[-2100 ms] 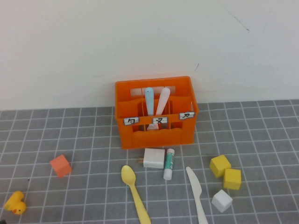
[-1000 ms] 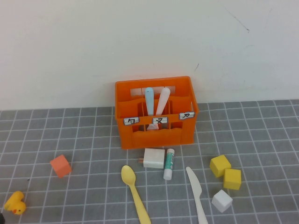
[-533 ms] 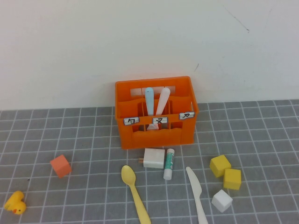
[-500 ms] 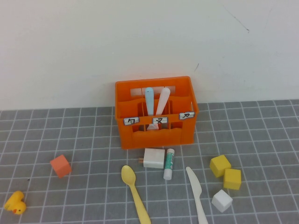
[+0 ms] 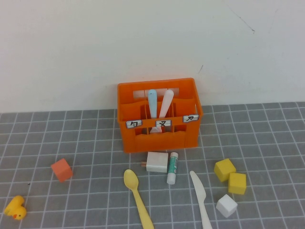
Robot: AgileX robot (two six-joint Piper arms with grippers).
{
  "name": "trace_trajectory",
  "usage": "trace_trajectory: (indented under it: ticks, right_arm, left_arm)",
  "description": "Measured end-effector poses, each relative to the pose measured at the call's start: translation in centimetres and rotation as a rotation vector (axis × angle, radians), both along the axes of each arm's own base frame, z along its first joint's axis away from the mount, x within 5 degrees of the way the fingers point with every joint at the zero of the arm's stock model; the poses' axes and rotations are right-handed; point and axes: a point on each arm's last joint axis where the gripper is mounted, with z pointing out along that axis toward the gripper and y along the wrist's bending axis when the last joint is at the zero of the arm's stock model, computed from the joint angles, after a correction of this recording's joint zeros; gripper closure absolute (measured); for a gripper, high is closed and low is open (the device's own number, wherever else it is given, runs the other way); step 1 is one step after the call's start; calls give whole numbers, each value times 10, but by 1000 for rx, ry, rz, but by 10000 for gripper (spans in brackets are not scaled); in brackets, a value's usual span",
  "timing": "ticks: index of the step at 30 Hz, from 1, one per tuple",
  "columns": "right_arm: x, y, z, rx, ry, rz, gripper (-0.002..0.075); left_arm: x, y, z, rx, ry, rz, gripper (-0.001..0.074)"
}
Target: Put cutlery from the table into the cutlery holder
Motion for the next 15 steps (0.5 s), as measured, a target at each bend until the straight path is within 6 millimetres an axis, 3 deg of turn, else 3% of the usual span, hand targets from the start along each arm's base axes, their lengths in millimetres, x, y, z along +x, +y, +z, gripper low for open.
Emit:
trace_trajectory:
  ticks: [4, 8, 11, 15]
  right_arm:
    - [-14, 0, 41, 33, 93, 15, 729]
    - [-20, 0, 69, 83, 313, 27, 729]
    - [-17, 0, 70, 96, 472, 21, 729]
    - [-10, 0, 54, 116, 666, 22, 729]
  left_arm:
    - [-5, -2, 24, 25, 200, -27, 735]
    - [1, -4, 29, 47, 395, -44, 735]
    - [8, -6, 15, 83, 560, -51, 735]
    - [16, -7, -11, 106, 703, -64, 735]
